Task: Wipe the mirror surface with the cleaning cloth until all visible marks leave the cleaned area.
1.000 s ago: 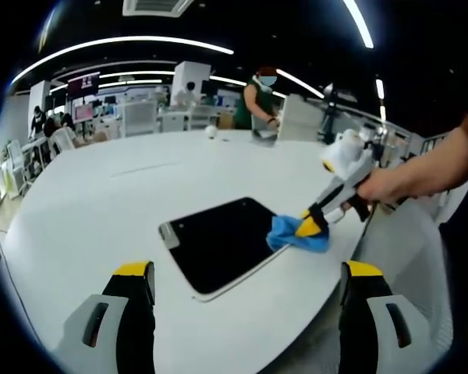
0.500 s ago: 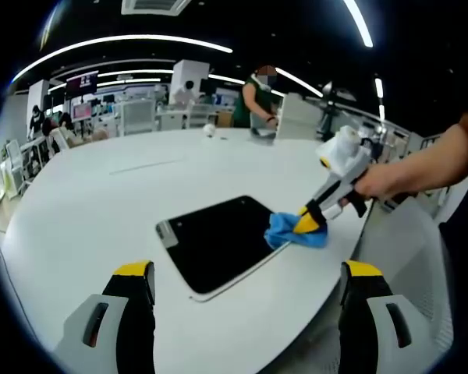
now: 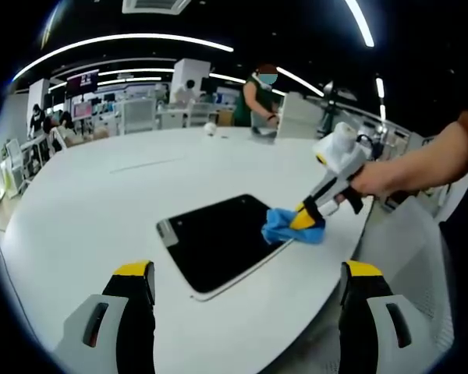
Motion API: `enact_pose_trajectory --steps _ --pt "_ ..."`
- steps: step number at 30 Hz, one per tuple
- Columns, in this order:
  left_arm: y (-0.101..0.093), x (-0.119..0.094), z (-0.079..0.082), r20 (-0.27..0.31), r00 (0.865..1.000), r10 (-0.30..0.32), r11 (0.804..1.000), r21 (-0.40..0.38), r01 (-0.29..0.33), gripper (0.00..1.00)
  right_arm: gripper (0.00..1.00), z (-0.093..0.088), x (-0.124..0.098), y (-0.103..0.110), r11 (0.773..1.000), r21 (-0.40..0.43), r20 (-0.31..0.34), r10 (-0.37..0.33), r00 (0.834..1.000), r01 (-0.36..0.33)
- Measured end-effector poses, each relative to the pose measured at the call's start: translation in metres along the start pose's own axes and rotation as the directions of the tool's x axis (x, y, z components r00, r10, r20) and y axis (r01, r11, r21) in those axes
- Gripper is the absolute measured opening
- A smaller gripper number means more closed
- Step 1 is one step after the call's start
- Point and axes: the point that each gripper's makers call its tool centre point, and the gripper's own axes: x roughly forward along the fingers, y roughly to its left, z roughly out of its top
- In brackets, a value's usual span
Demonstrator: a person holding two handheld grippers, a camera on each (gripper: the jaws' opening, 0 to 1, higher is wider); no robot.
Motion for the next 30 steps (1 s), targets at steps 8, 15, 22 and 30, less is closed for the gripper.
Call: enact_pose_trajectory --steps 8,15,22,30 --pt "0.001 0.001 0.001 0.005 1.000 0.002 1.000 -0.007 -0.002 0.99 0.01 0.005 0.002 -0.003 1.000 -0.002 0.001 -0.015 1.000 0.015" --pt "0.001 0.000 -0.001 0.001 1.000 0.004 1.000 -0.009 -0.004 0.99 0.01 0.011 0.006 -0.008 0.999 0.004 0.006 -0.032 0.999 0.032" --pt "0.003 0.000 -0.002 0.000 1.000 0.009 1.000 -0.015 -0.009 0.99 0.01 0.019 0.010 -0.014 0.999 0.006 0.012 -0.041 0.999 0.041" --pt "0.003 0.001 -0.001 -0.001 1.000 0.013 1.000 -0.020 -0.013 0.99 0.01 0.029 0.016 -0.022 0.999 0.012 0.016 -0.053 0.998 0.053"
